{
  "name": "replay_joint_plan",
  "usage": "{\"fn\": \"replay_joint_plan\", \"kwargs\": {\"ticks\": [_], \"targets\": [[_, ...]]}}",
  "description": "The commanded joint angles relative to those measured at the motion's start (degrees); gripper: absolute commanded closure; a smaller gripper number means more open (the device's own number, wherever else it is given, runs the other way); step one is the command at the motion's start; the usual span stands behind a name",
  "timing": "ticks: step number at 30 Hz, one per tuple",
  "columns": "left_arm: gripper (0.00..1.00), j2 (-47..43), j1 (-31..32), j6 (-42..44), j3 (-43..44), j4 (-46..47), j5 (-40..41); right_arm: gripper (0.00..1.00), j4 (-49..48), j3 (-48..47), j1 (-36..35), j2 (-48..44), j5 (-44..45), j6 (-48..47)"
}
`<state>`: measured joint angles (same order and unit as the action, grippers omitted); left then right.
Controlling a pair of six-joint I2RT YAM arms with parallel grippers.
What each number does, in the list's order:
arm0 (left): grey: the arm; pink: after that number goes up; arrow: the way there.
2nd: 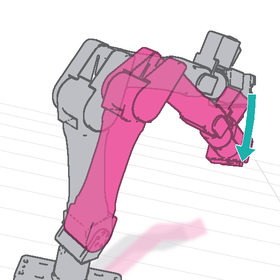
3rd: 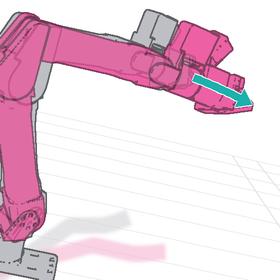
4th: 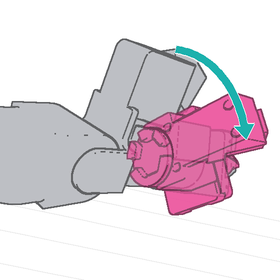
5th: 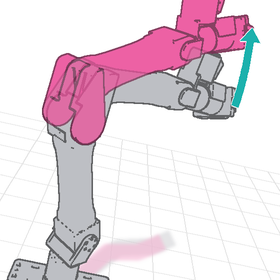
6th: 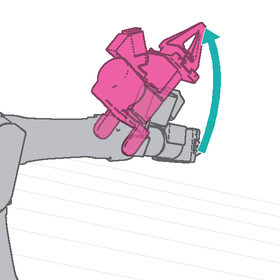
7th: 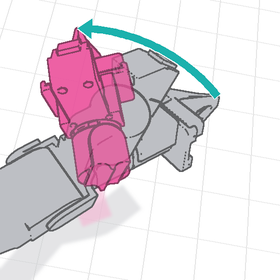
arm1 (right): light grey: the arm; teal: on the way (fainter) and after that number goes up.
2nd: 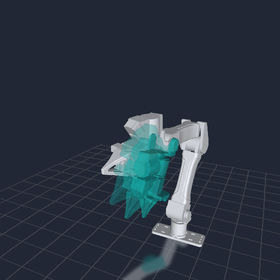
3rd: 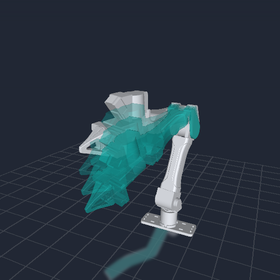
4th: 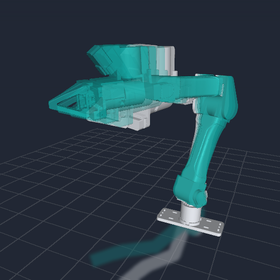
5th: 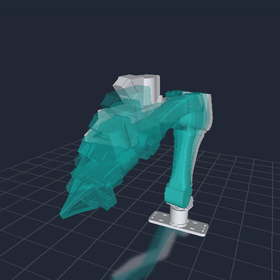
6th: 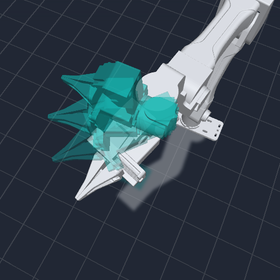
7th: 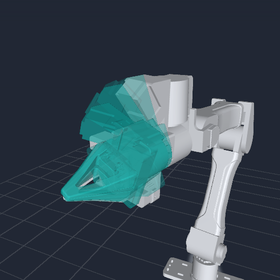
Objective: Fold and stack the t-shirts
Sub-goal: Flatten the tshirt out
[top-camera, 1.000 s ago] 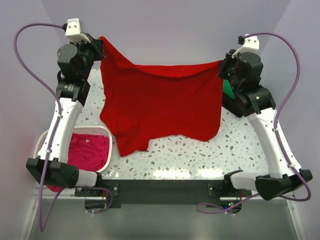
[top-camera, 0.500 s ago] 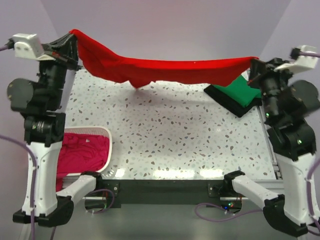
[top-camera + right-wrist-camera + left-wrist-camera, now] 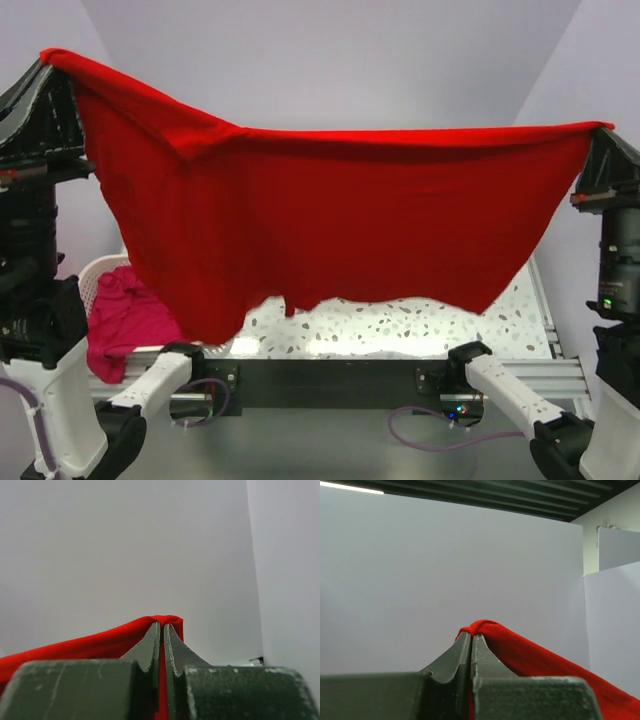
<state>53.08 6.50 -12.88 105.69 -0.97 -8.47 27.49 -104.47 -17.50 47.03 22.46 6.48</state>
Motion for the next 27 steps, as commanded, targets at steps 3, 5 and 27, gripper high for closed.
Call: {"fn": "replay_joint_plan", "kwargs": {"ticks": [3, 5, 27], "targets": [[1.0, 9.84, -0.17, -1.26, -6.09, 5.52, -1.29, 1.0, -6.54, 11.72, 0.27, 6.23, 10.22, -2.79], [1.0, 13.44, -0.17, -1.88, -12.33, 8.17, -1.81, 1.0, -9.63, 19.51, 0.27, 7.37, 13.3, -2.7], [0.06, 49.5, 4.39, -3.46, -25.6, 10.29, 0.73, 0.06, -18.17, 32.74, 11.61, 39.2, -1.0, 7.4]]}}
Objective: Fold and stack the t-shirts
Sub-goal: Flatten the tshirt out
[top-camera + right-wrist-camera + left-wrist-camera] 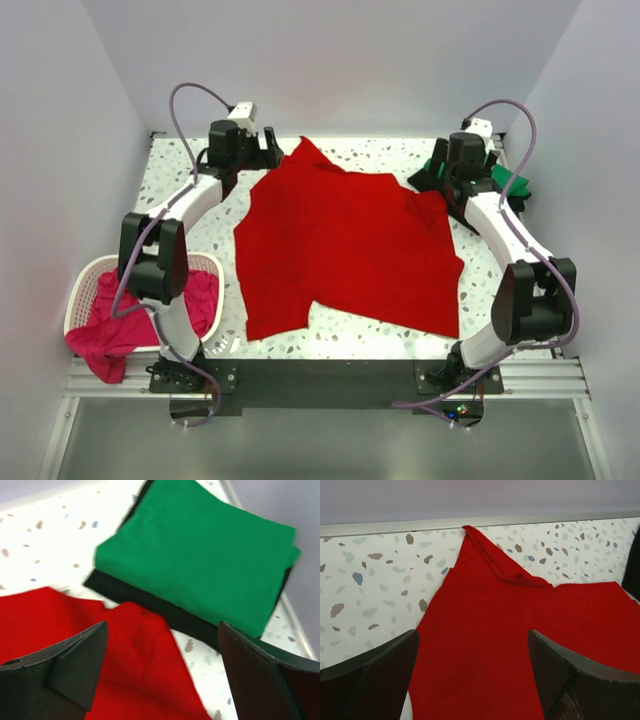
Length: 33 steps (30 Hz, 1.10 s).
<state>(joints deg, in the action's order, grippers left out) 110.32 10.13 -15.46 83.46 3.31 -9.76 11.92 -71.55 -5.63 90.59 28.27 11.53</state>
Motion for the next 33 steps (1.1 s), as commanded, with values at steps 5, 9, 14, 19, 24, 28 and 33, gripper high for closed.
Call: {"fn": "replay_joint_plan", "kwargs": {"ticks": [5, 9, 14, 19, 24, 28, 33], "targets": [[0.06, -11.53, 2.0, -3.42, -13.67, 3.56, 3.61, 0.04, -2.69, 7.98, -0.79, -9.28, -19.37, 6.92], [0.06, -12.15, 2.35, -4.75, -20.16, 3.8, 3.17, 0.04, -3.39, 13.88, -2.28, -10.25, -25.45, 10.52], [0.06, -13.73, 2.44, -6.07, -24.74, 5.91, 2.03, 0.04, -5.24, 19.42, -4.83, -9.82, -28.18, 11.67], [0.06, -9.88, 2.44, -6.77, -25.02, 6.09, 0.36, 0.04, -4.81, 18.99, -6.94, -4.73, -28.18, 11.94], [0.06, -4.52, 2.17, -8.09, -22.39, 5.83, -1.58, 0.04, -4.45, 16.8, -7.03, 1.42, -30.2, 13.08], [0.06, -1.43, 0.95, -8.97, -20.27, 5.56, -2.89, 0.04, -4.28, 14.6, -7.03, 5.55, -30.56, 13.61], [0.06, 1.82, -0.02, -9.94, -17.55, 6.09, -3.77, 0.04, -2.26, 11.26, -7.03, 10.22, -29.68, 13.96]]}}
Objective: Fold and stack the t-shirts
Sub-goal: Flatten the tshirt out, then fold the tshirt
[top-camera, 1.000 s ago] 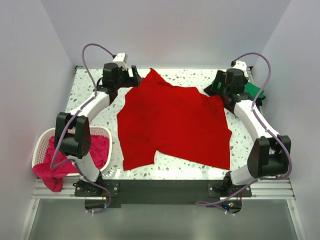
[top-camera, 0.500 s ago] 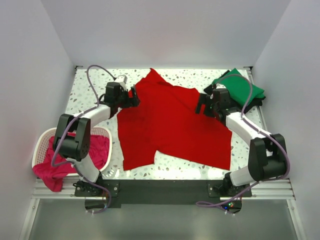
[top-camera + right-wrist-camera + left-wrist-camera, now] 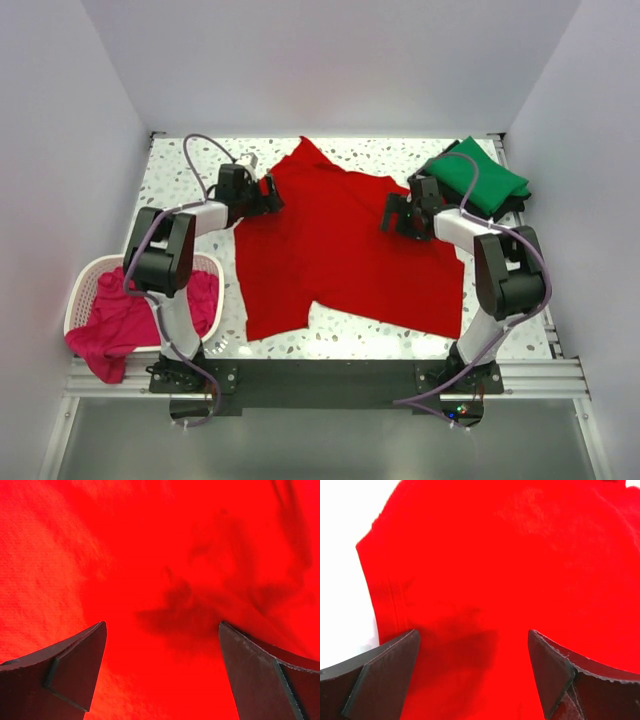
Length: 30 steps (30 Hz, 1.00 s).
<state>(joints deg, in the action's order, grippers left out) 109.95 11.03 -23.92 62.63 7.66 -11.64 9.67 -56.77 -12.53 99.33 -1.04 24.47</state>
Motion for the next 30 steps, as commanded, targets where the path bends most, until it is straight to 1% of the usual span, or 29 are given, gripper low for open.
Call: {"fn": "replay_joint_plan", "kwargs": {"ticks": [1, 7, 13, 14, 19, 23, 26, 27, 30], "targets": [[0.06, 2.81, -1.09, -1.65, 3.9, 1.74, -2.07, 0.04, 0.43, -4.82, -0.12, 3.05, -0.11, 1.02], [0.06, 7.99, -1.62, -1.92, 9.96, 0.43, -2.42, 0.04, 2.98, -10.45, 0.32, 8.16, 0.86, 1.11], [0.06, 14.32, -1.71, -2.09, 18.22, -2.03, -3.3, 0.03, 4.56, -15.46, 1.72, 13.08, 0.86, 1.11], [0.06, 15.81, -1.8, -2.18, 20.66, -2.47, -3.22, 0.03, 5.0, -16.26, 1.99, 13.61, 0.86, 1.11], [0.06, 19.24, -1.8, -1.39, 27.53, -5.45, -2.16, 0.03, 7.02, -22.31, 2.16, 17.73, 0.86, 0.76], [0.06, 20.48, -1.8, -0.25, 32.54, -7.39, -0.41, 0.03, 8.17, -25.49, 2.16, 18.88, 0.51, 0.14], [0.06, 20.04, -1.8, 0.28, 34.22, -7.57, 0.48, 0.04, 8.0, -26.72, 2.16, 18.27, -1.15, -0.38], [0.06, 19.6, -1.8, 0.37, 34.22, -9.4, 0.65, 0.04, 7.65, -26.64, 2.08, 17.92, -1.59, -0.47], [0.06, 16.27, -1.36, 1.16, 33.18, -9.86, 0.65, 0.08, 7.29, -25.76, 1.73, 15.38, -2.74, -0.74]]}}
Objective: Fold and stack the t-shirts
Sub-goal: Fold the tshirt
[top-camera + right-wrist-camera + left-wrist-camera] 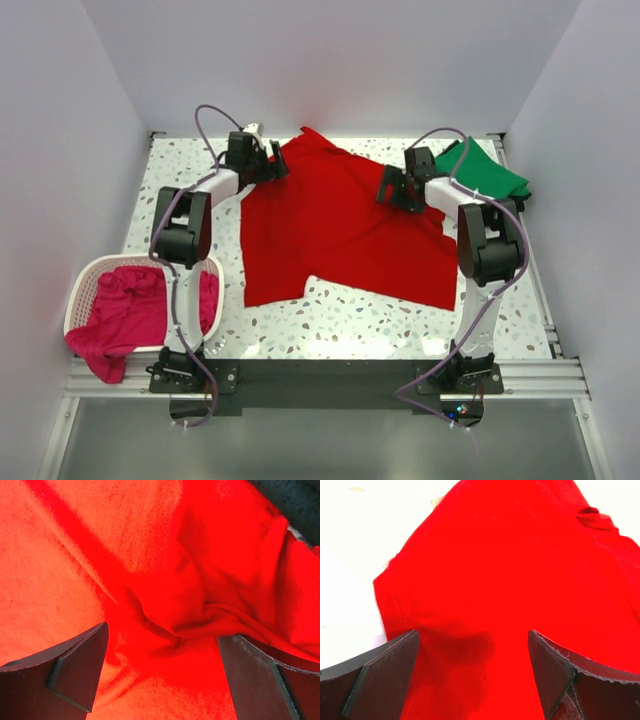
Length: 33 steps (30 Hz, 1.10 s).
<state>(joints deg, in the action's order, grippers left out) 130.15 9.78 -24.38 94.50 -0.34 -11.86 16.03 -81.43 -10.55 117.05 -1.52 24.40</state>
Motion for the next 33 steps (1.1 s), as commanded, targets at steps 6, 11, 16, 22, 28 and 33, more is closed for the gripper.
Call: {"fn": "replay_joint_plan", "kwargs": {"ticks": [6, 11, 16, 22, 28, 33], "targets": [[0.05, -14.82, 1.73, 3.81, -9.58, -0.54, 7.02, 0.08, 1.11, 2.41, -5.53, -8.41, 1.34, -2.25], [0.05, -21.59, 2.78, 3.9, -21.18, 3.68, 8.08, 0.08, -0.83, 7.33, -10.18, -10.53, 1.26, -1.12], [0.05, -25.37, 4.37, 4.08, -29.01, 4.46, 9.57, 0.09, -2.14, 12.16, -13.71, -12.98, 1.34, -0.32], [0.05, -27.41, 4.55, 3.99, -33.77, 5.61, 10.62, 0.09, -3.29, 14.89, -15.21, -14.49, 2.4, 0.38], [0.04, -21.87, 4.46, 4.61, -29.64, 2.54, 11.68, 0.08, -2.15, 12.0, -15.29, -10.63, 2.92, -0.14], [0.04, -17.21, 3.58, 4.52, -25.86, 2.1, 10.89, 0.08, 1.46, 8.22, -15.03, -6.15, 4.94, -0.67]]}}
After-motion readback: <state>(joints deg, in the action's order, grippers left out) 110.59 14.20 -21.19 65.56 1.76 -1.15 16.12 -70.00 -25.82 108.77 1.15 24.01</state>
